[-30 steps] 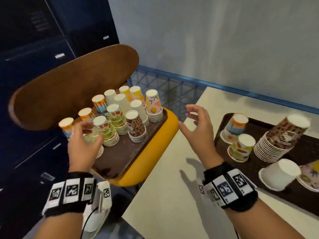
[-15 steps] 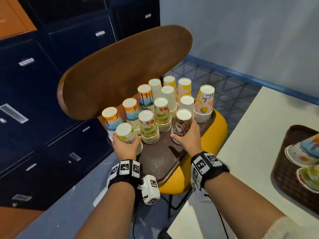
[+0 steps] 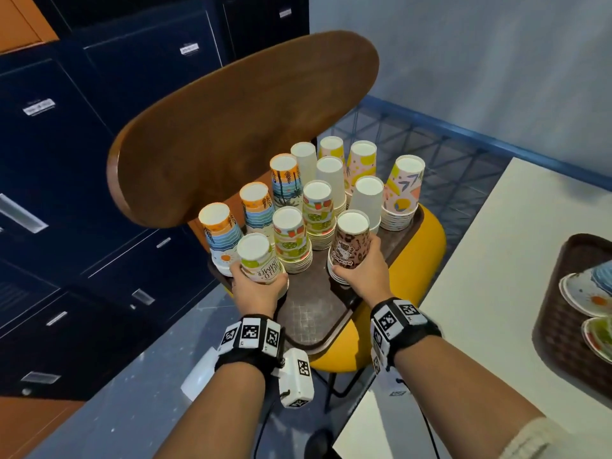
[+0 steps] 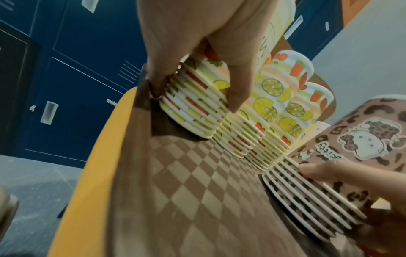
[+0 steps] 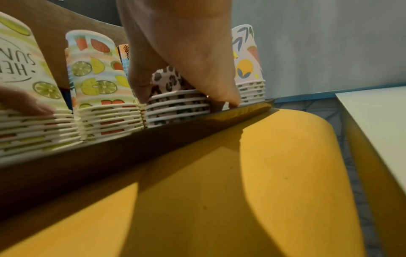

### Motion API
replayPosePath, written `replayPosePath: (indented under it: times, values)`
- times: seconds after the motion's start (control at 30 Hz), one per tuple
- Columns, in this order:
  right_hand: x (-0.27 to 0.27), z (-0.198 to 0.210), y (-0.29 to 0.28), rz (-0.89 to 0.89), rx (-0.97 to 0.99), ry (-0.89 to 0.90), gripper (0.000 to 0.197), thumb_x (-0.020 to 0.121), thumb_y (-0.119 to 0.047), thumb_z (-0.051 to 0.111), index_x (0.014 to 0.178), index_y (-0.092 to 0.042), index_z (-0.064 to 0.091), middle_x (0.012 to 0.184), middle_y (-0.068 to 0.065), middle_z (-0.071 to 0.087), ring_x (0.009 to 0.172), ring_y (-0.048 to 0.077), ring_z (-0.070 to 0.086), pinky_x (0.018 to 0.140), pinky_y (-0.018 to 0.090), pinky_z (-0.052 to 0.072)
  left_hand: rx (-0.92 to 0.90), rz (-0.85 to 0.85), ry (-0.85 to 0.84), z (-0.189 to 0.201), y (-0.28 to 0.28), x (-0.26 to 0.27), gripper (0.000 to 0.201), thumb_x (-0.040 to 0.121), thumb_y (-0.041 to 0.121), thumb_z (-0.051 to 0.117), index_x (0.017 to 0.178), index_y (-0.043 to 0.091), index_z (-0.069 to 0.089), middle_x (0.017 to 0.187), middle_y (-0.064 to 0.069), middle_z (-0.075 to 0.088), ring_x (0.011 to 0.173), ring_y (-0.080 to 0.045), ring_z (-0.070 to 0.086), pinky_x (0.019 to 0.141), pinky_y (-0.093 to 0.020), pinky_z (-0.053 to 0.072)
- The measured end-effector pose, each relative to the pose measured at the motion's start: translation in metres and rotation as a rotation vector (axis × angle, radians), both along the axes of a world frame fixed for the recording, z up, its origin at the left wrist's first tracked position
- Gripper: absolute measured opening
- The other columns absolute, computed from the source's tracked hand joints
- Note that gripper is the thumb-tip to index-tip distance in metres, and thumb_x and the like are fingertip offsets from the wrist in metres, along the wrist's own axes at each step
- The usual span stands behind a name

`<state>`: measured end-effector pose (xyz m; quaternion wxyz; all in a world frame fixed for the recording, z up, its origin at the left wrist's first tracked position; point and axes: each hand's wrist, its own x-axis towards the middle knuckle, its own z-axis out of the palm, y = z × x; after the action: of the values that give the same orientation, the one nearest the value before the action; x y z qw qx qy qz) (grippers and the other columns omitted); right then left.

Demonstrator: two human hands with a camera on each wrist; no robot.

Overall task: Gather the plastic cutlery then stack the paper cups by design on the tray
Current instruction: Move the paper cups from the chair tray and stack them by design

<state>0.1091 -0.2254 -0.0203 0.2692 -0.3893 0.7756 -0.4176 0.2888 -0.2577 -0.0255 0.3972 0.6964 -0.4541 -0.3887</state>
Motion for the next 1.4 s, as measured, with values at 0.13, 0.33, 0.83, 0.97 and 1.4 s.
replayPosePath:
  times: [0.13,0.33,0.83,0.97,1.4]
  values:
    - [-0.002,0.008,0.021,-0.023,-0.080,-0.087,0.085,0.060,-0.021,0.081,0.130,-0.017,0.034,0.131,0.011,0.051,0.122,0.026,0.049,0.102,0.038,0.043,-0.032,-0.033,0.056,0.005,0.019,-0.013,0.091,0.053,0.023,0.086,0.130,0.020,0.038,0.130,-0.011,0.055,0.126,-0.030,0.047,0.107,-0.045,0.039]
    - [-0.019,0.036,0.067,-0.099,-0.189,-0.109,0.082,0.062,-0.016,0.080,0.131,-0.018,0.036,0.130,0.006,0.052,0.118,0.018,0.049,0.094,0.026,0.038,-0.144,-0.185,0.046,0.024,0.052,-0.058,0.076,0.055,0.024,0.084,0.120,0.017,0.045,0.119,-0.010,0.059,0.120,-0.029,0.049,0.101,-0.043,0.044]
    - [-0.144,0.100,0.240,-0.478,-0.311,-0.082,0.084,0.060,-0.014,0.081,0.131,-0.020,0.036,0.129,0.005,0.053,0.116,0.017,0.051,0.097,0.030,0.040,-0.286,-0.707,0.219,0.080,0.159,-0.230,0.071,0.050,0.035,0.081,0.112,0.022,0.047,0.111,-0.004,0.063,0.110,-0.024,0.058,0.092,-0.046,0.051]
    - [-0.178,0.108,0.284,-0.584,-0.313,-0.034,0.087,0.059,-0.020,0.082,0.132,-0.022,0.035,0.132,0.005,0.052,0.121,0.020,0.051,0.104,0.038,0.041,-0.302,-0.864,0.268,0.097,0.181,-0.282,0.071,0.053,0.028,0.085,0.112,0.025,0.047,0.117,-0.003,0.064,0.110,-0.018,0.060,0.093,-0.036,0.051]
    - [-0.260,0.122,0.363,-0.681,-0.323,0.058,0.086,0.060,-0.019,0.082,0.131,-0.023,0.035,0.129,0.006,0.052,0.119,0.019,0.051,0.101,0.036,0.044,-0.189,-1.147,0.110,0.078,0.224,-0.401,0.071,0.051,0.023,0.085,0.112,0.023,0.048,0.110,-0.005,0.067,0.105,-0.024,0.062,0.094,-0.047,0.051]
